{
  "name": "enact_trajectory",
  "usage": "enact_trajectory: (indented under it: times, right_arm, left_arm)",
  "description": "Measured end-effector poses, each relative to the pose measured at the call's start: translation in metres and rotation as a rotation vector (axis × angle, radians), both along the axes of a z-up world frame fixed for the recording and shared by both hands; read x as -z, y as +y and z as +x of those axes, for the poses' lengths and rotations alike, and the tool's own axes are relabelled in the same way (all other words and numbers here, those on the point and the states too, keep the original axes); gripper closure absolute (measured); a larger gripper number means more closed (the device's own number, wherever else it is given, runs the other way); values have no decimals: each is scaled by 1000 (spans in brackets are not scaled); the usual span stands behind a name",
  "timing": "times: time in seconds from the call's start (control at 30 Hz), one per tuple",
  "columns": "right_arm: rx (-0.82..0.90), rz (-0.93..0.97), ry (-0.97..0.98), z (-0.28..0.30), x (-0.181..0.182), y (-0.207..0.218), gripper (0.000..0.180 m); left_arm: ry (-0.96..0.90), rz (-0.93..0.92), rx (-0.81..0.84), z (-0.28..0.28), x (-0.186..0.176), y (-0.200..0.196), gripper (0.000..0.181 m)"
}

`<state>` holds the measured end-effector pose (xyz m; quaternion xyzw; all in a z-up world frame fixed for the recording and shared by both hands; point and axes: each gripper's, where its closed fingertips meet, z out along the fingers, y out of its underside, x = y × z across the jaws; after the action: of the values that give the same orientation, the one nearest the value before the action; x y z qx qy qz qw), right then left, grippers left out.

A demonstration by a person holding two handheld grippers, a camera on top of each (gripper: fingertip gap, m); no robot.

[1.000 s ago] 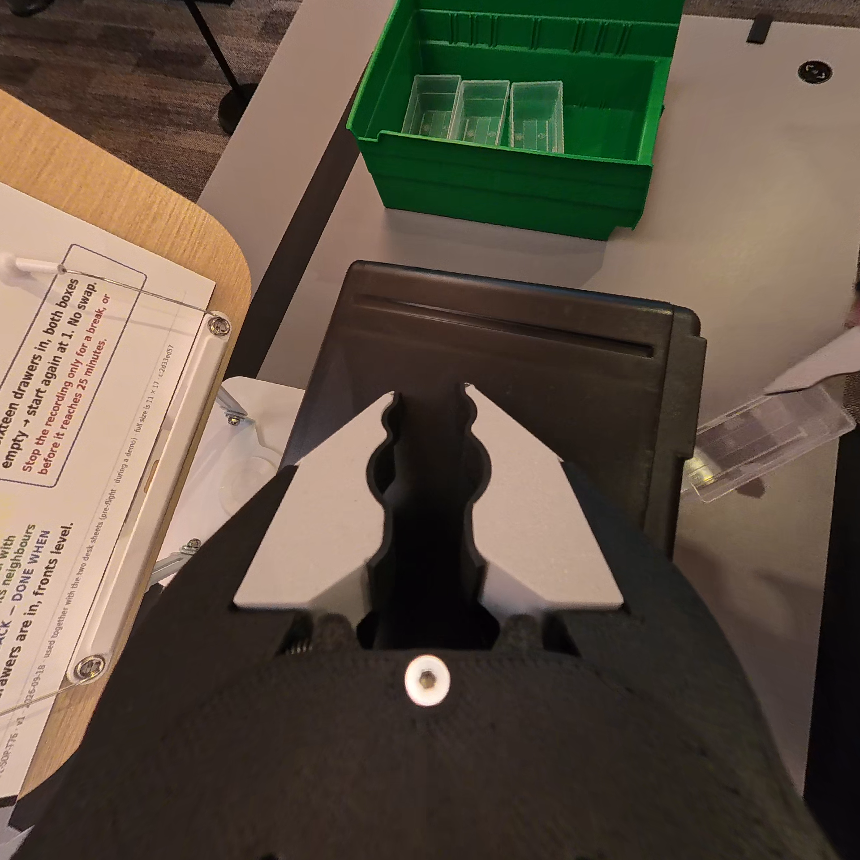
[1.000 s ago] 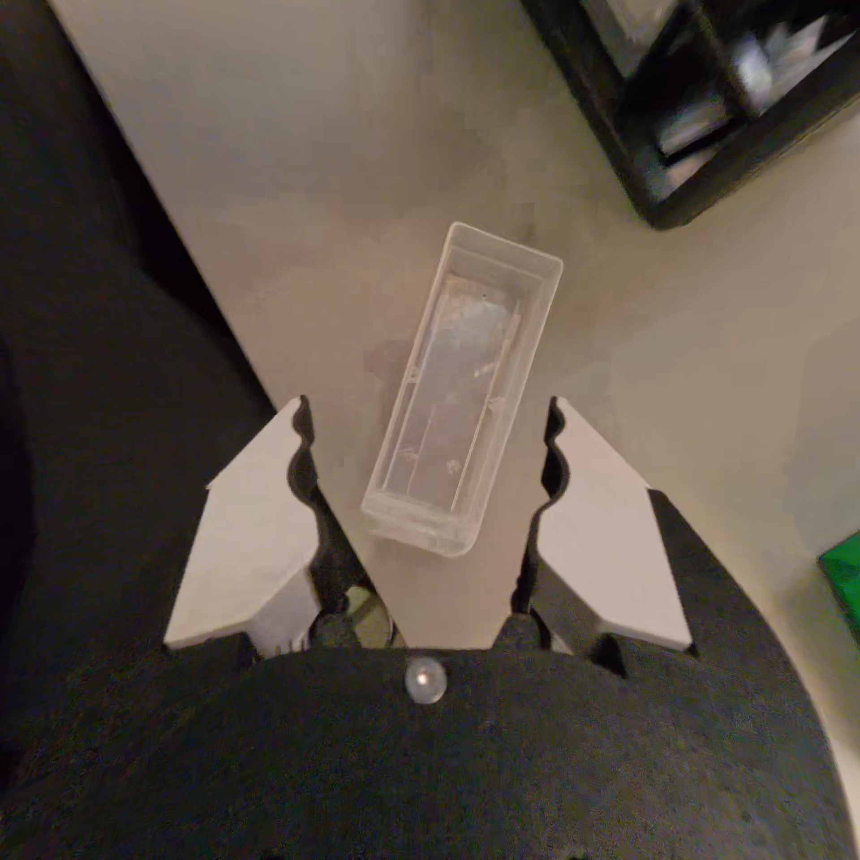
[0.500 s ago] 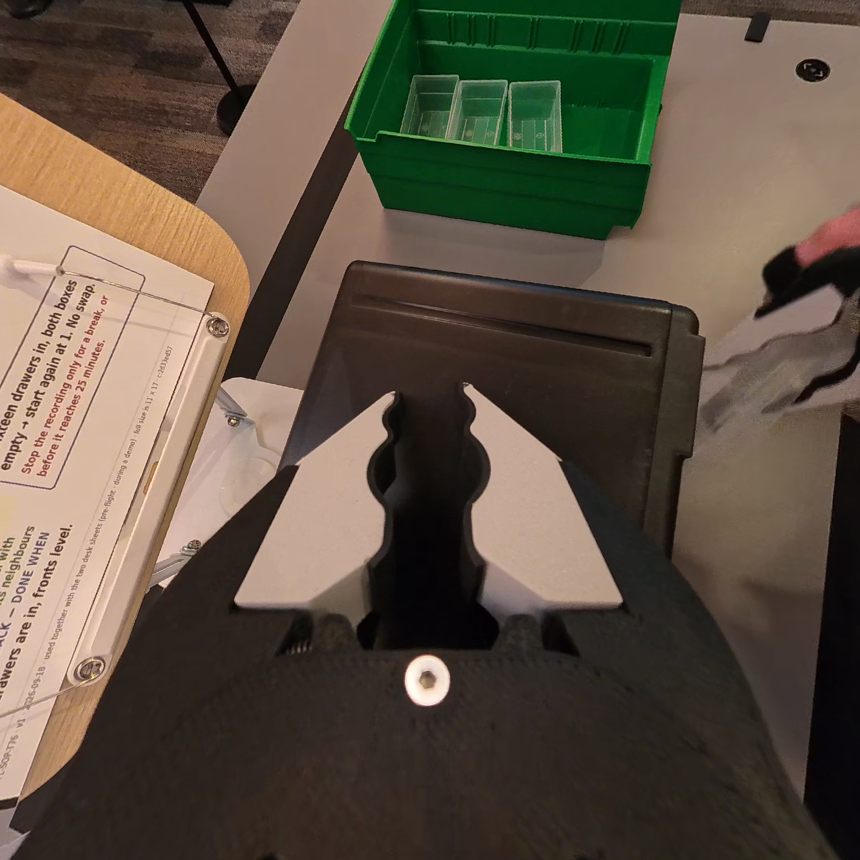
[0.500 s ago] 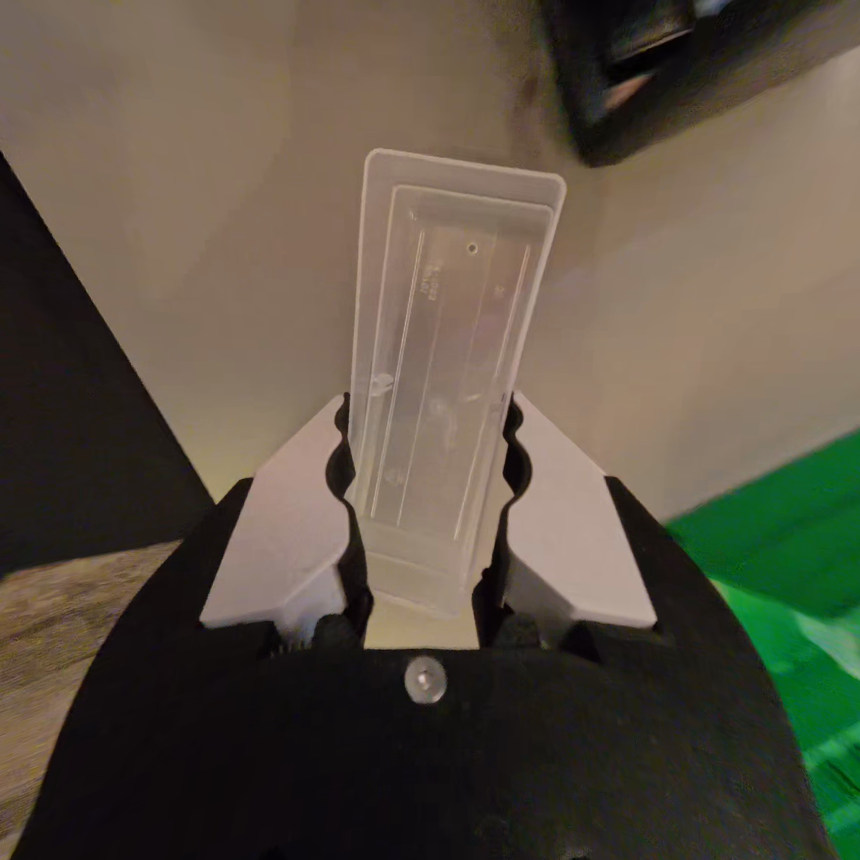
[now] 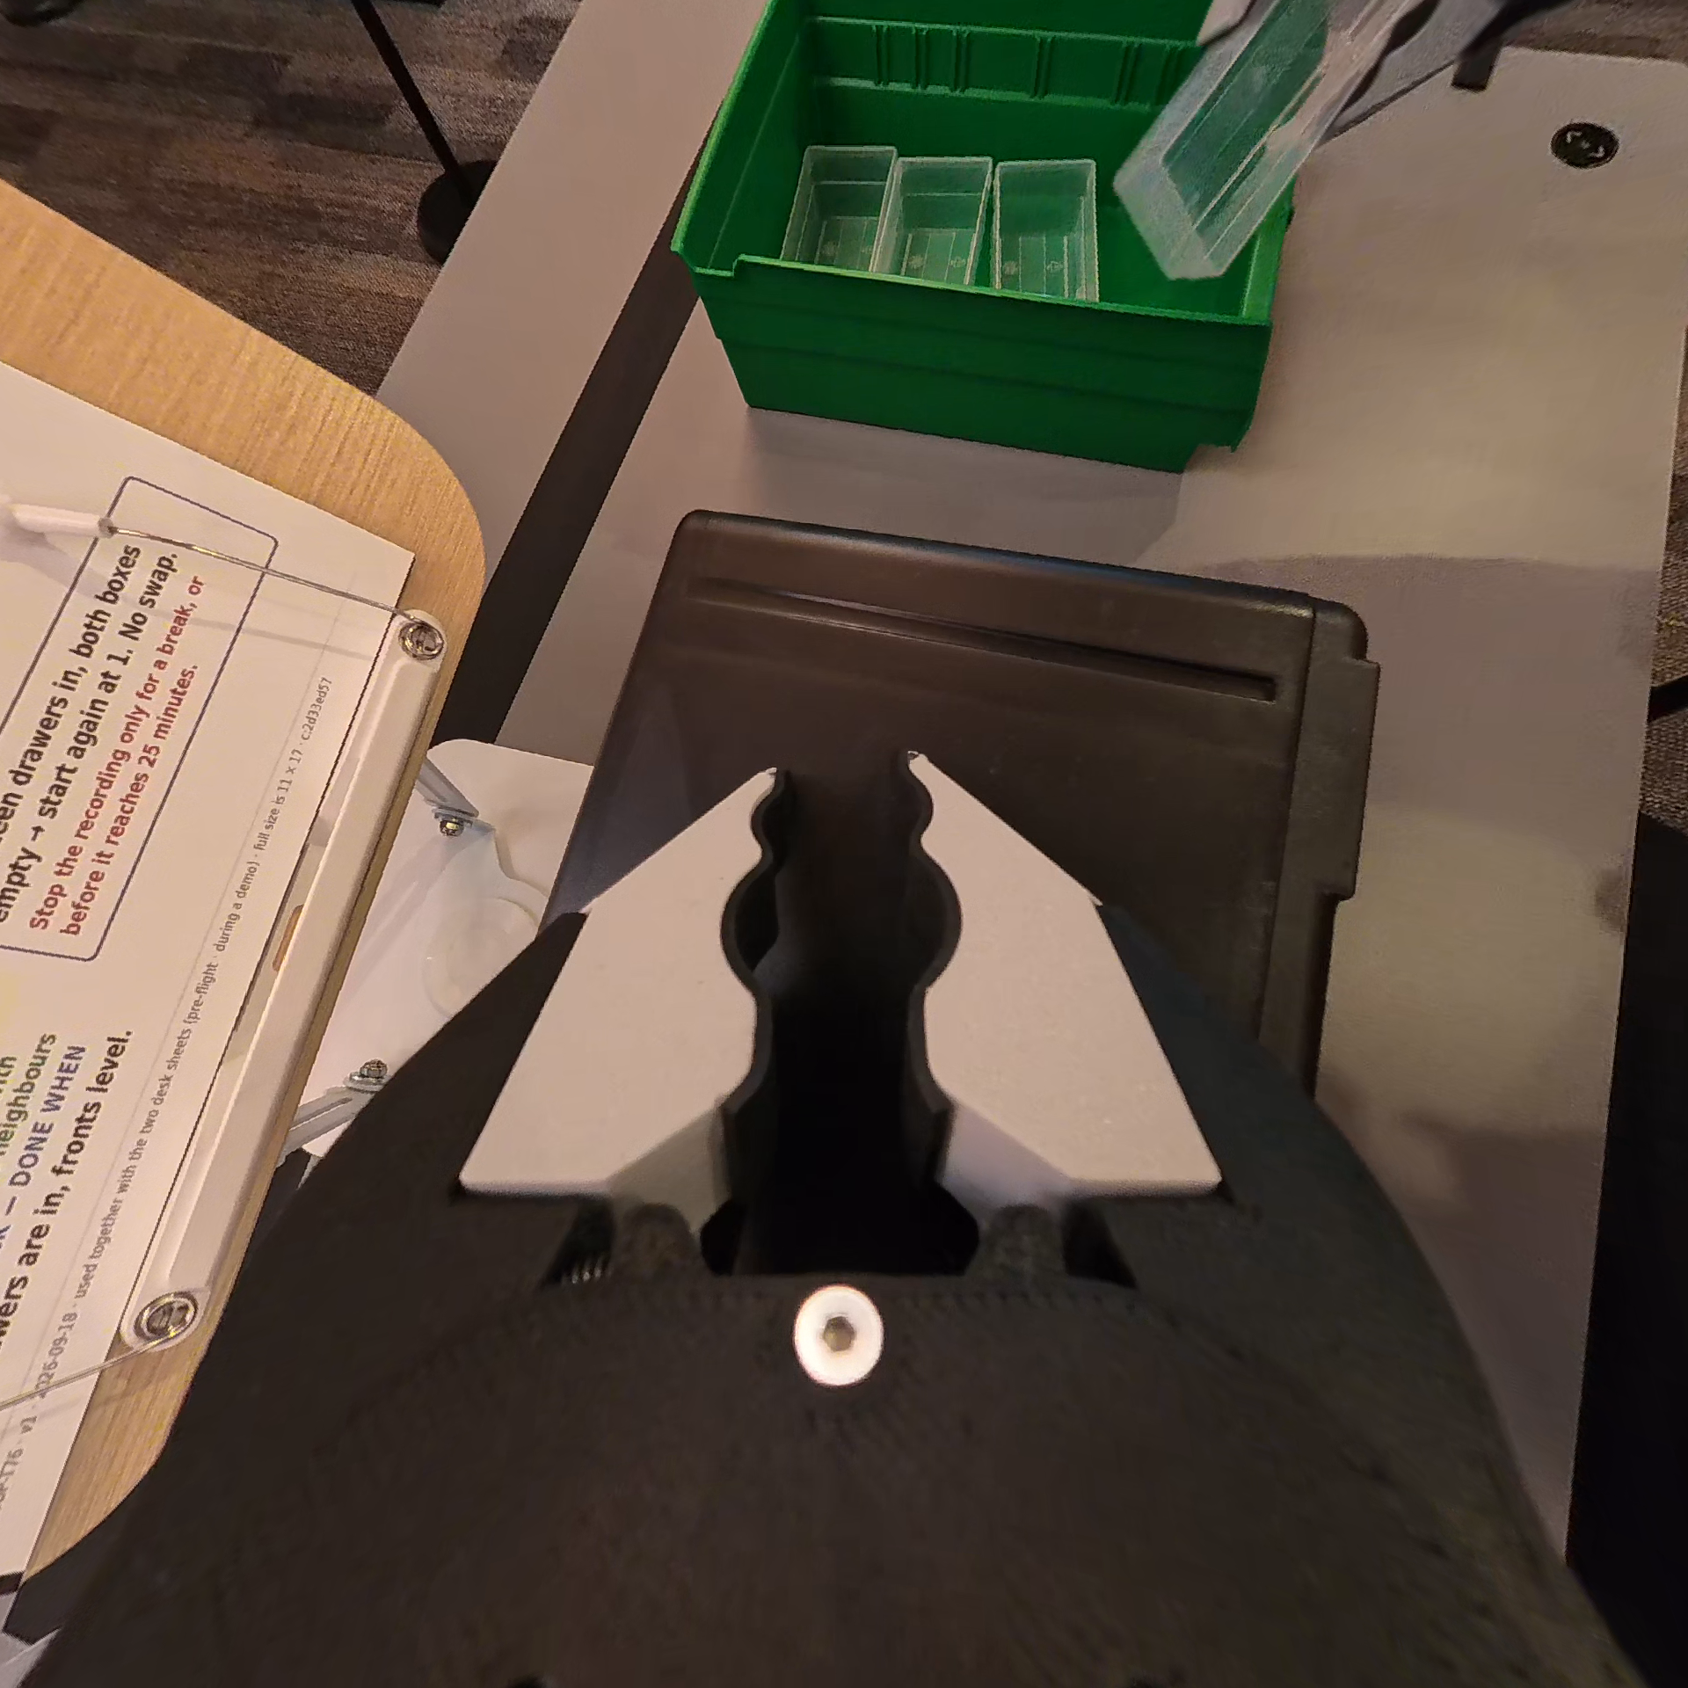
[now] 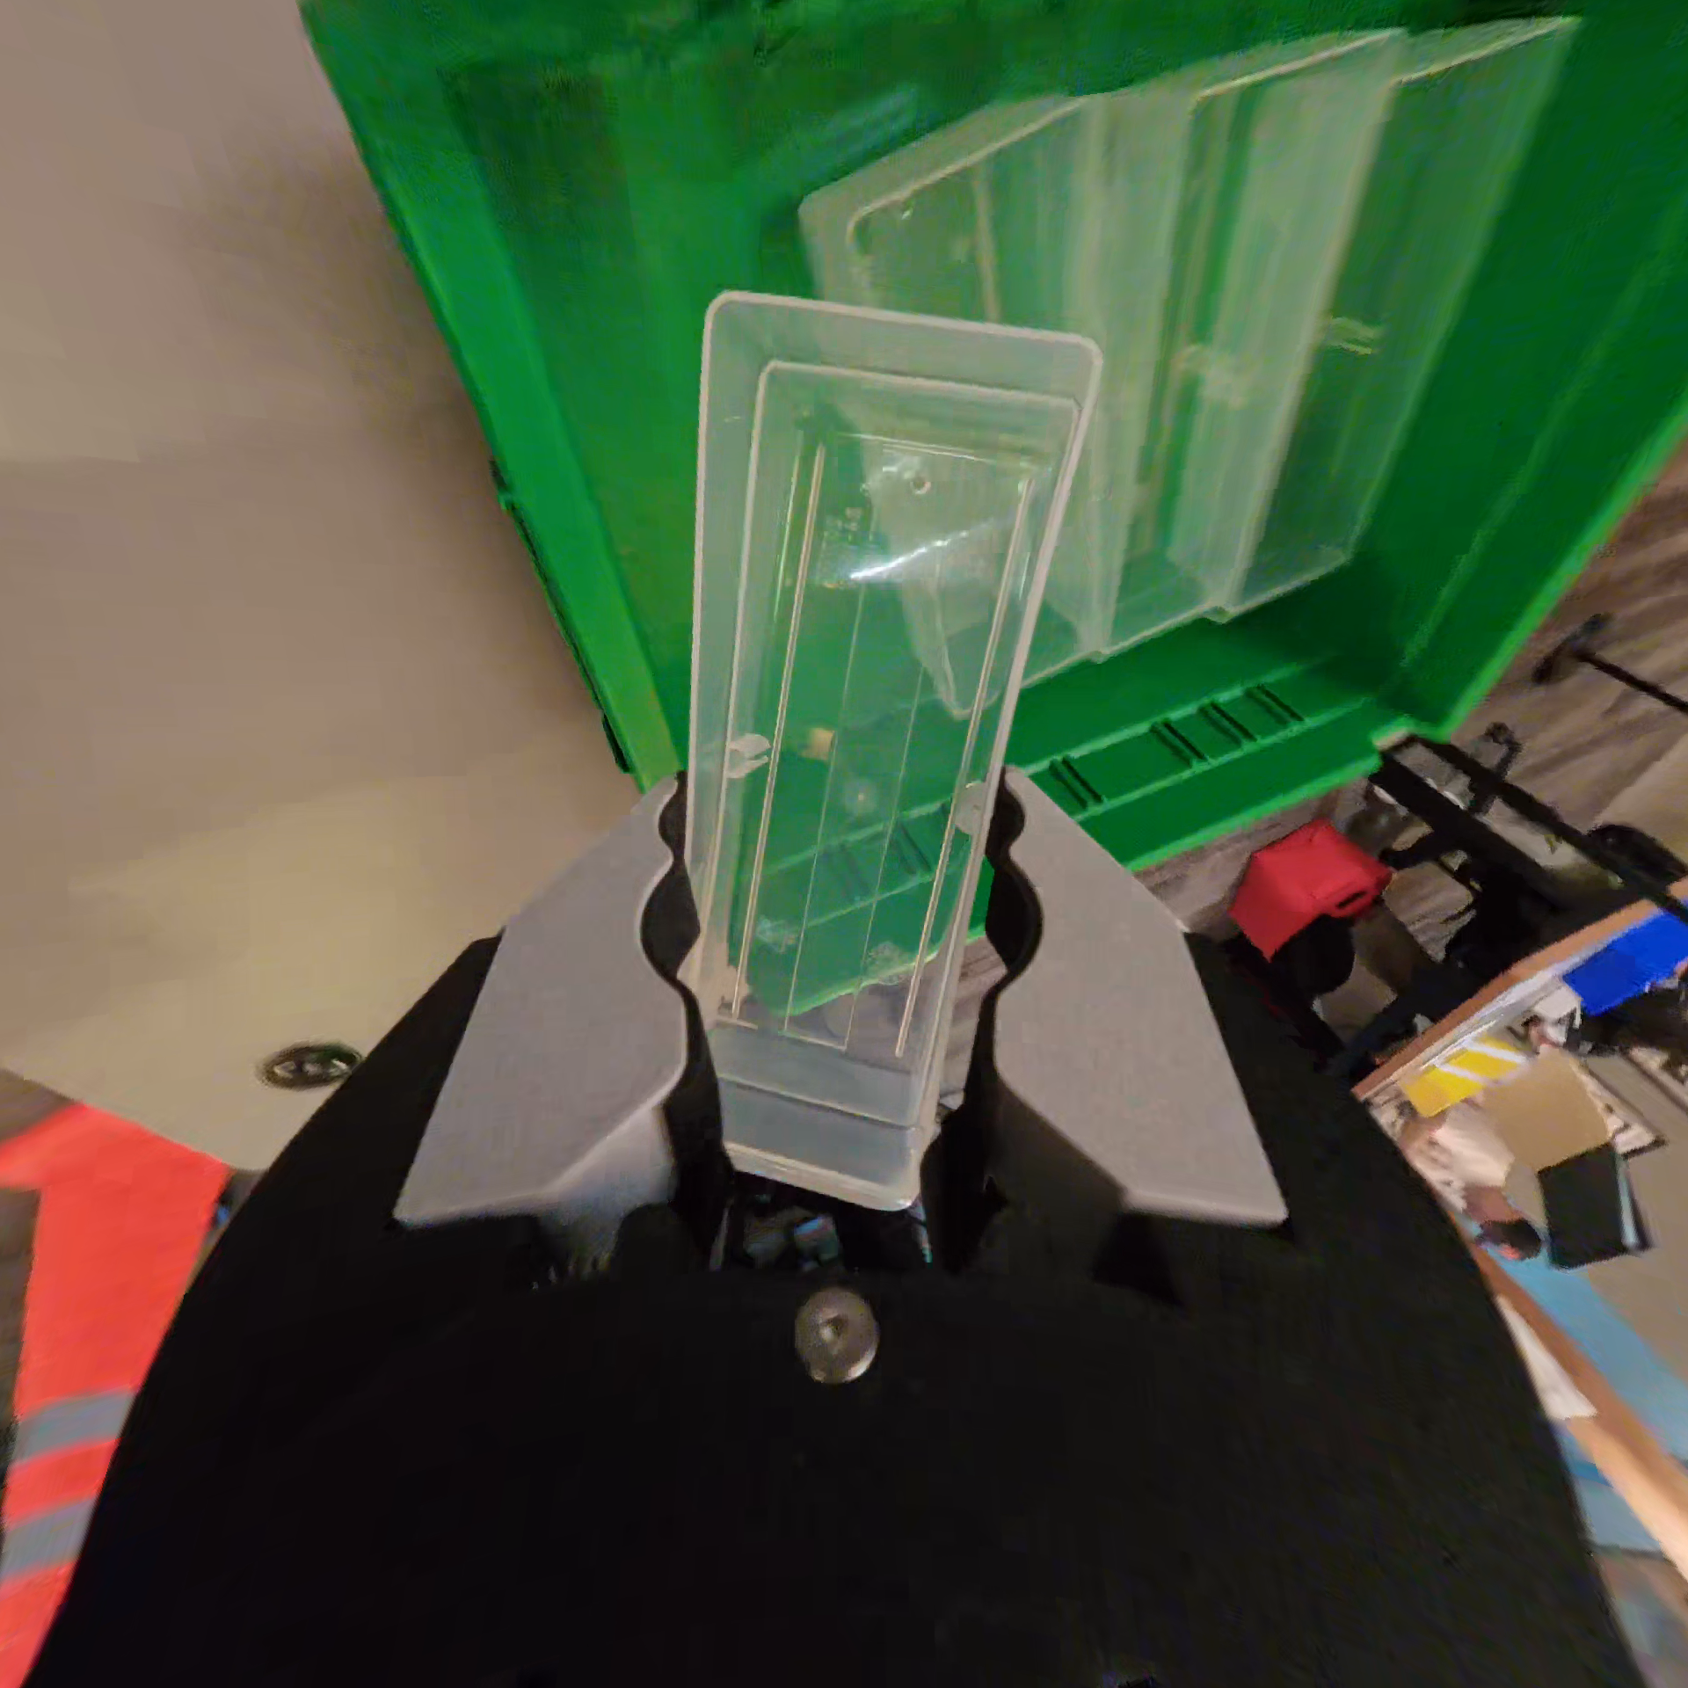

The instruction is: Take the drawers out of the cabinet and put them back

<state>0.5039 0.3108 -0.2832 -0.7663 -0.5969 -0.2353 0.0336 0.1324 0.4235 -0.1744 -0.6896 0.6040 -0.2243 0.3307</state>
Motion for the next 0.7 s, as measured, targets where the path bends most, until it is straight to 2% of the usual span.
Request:
enact_trajectory:
  times: [0.2, 0.5, 0.7]
  right_arm:
    - [-73, -207, -86, 8, 49, 4, 119]
    - [-102, -296, -84, -6, 85, 20, 120]
    - [-85, -249, -146, 3, 95, 28, 113]
  left_arm:
    - [-1, -7, 1, 0, 0, 0, 159]
    - [-1, -6, 3, 0, 0, 0, 160]
    - [-1, -6, 4, 0, 0, 0, 160]
